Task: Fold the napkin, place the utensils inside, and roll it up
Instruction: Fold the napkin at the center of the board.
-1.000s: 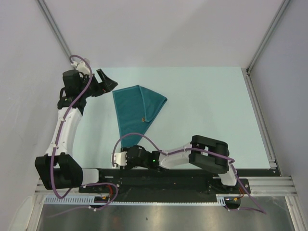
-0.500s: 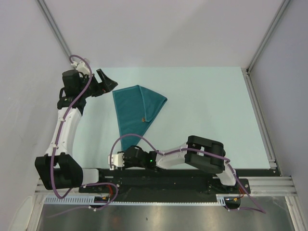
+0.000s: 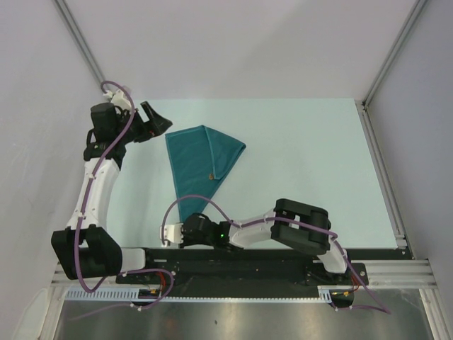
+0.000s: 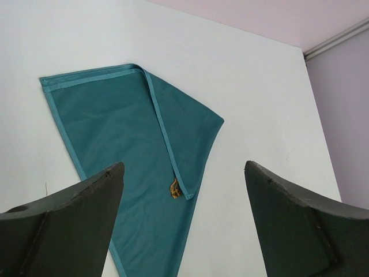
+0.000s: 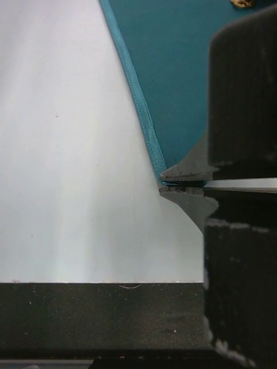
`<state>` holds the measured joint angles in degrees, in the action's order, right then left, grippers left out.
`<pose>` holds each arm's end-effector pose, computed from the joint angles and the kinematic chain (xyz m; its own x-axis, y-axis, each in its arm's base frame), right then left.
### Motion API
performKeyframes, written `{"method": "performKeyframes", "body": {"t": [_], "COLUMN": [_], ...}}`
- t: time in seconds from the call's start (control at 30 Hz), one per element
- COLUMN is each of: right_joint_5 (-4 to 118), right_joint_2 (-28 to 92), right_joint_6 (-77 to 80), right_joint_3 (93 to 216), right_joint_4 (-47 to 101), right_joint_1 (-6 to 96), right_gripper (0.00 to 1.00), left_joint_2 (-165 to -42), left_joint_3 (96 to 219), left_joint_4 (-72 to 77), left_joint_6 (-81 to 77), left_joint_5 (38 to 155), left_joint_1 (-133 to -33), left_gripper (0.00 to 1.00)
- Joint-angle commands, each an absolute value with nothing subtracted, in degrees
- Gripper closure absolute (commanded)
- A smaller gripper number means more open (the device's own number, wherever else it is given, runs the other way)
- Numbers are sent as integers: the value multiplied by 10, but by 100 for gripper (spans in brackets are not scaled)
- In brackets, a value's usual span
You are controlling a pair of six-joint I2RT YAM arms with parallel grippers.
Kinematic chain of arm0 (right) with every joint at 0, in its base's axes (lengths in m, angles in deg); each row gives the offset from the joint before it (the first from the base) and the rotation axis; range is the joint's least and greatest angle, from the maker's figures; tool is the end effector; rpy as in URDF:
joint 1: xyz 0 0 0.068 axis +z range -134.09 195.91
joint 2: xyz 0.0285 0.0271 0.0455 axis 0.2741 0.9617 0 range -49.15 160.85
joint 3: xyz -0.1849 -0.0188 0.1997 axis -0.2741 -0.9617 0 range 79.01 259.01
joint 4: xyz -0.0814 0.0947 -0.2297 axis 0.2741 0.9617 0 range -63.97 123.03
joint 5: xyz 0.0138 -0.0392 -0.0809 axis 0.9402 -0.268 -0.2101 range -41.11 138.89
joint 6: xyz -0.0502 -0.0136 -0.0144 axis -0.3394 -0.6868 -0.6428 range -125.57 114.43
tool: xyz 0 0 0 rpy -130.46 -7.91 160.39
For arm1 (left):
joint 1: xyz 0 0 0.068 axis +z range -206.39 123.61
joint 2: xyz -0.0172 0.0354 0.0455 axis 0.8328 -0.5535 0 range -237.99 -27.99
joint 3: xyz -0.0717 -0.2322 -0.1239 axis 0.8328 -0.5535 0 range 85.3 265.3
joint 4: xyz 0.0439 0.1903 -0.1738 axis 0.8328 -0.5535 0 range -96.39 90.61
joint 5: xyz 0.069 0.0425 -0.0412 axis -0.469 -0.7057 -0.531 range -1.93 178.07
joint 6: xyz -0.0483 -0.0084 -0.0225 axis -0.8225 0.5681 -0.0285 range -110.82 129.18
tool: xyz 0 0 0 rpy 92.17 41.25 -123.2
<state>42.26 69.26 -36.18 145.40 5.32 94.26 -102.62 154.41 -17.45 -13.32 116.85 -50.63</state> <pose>0.0923 0.4273 0.1325 0.3948 -0.5894 -0.7048 -0.8736 -0.0033 -0.4867 0.2962 0.0126 0.3620 -0.5021 -0.3878 -0.7730 0.1719 0.8312 -0.5287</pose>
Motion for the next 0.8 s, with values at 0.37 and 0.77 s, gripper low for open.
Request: {"method": "performKeyframes", "body": {"t": [0.37,0.77], "right_joint_5": [425,482], "right_joint_2": [632,694], "right_joint_6": [-218,-153], "right_joint_3": [1530,1616], "right_joint_4": [85,103], "right_joint_1": [720,577], "right_gripper": [100,100], "left_joint_2": [-1009,-1013], "left_joint_3": [1547,1542], "left_joint_4": [-155,-147], "left_joint_6": [-138,-147], "left_joint_5": [1181,1197], "left_joint_1": [-487,-480], "left_gripper": [10,10]}}
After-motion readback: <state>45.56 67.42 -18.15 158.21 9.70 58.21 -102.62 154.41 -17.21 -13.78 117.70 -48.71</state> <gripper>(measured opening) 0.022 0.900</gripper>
